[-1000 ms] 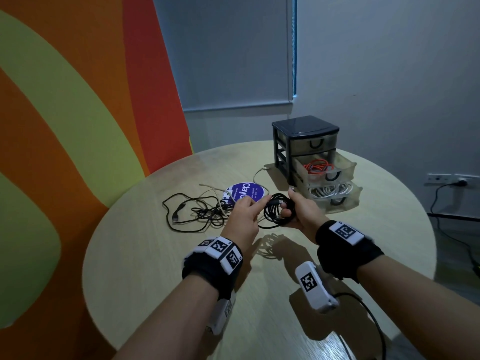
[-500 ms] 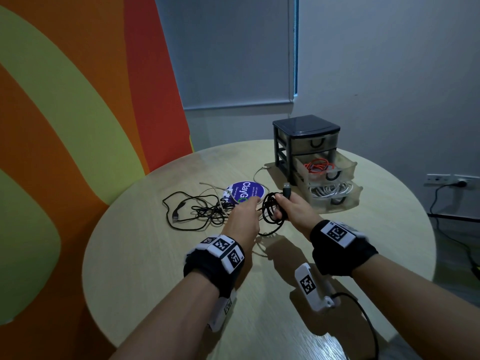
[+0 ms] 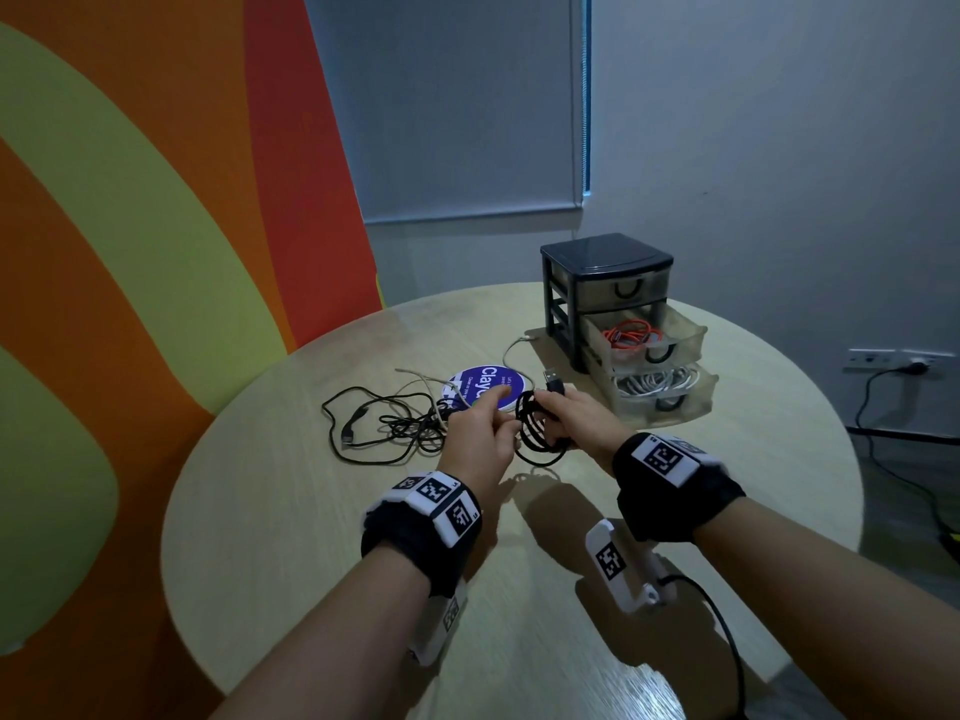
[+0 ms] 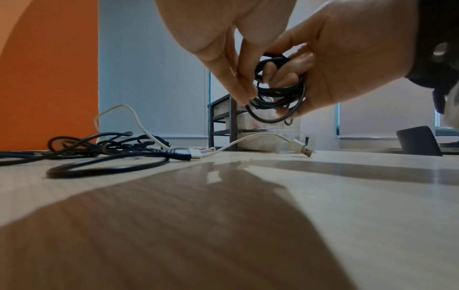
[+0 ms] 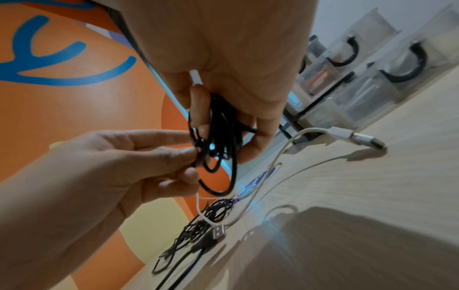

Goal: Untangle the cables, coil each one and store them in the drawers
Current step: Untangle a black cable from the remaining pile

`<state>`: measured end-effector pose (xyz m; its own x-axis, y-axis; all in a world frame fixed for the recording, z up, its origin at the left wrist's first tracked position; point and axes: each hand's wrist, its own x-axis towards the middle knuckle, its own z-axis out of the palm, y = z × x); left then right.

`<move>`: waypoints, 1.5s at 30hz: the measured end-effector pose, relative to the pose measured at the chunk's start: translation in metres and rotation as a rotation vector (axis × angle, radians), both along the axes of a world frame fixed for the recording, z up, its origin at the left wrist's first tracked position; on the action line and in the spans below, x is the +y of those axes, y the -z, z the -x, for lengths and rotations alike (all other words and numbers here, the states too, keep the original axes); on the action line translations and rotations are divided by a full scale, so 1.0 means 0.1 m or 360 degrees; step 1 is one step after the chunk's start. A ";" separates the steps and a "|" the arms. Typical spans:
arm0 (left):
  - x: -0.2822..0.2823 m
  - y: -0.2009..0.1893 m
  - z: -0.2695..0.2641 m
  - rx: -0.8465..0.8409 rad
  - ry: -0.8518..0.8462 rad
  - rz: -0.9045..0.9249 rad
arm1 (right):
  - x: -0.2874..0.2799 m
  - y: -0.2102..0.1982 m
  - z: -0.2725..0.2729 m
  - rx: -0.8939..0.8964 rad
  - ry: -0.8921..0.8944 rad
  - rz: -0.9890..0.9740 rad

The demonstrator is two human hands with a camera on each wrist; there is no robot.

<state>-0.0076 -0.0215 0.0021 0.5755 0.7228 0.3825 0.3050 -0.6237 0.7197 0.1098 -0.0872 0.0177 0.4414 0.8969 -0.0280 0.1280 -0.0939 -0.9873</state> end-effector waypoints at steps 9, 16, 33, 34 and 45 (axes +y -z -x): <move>0.01 0.00 0.01 -0.0104 0.0162 0.0264 | -0.09 0.06 -0.10 0.0268 -0.0109 0.0034; -0.02 0.03 0.02 0.0206 0.0284 0.0202 | -0.10 0.09 -0.13 0.0310 -0.0266 -0.0031; 0.00 -0.01 0.00 -0.0042 0.0296 0.0404 | -0.05 0.09 -0.08 0.0070 -0.0219 -0.0156; -0.01 -0.03 0.02 -0.0110 0.0320 0.0470 | -0.06 0.09 -0.09 0.0062 -0.0184 -0.0161; 0.06 -0.01 -0.02 0.0157 0.0303 0.0684 | -0.17 0.05 -0.09 0.0125 -0.0491 0.0065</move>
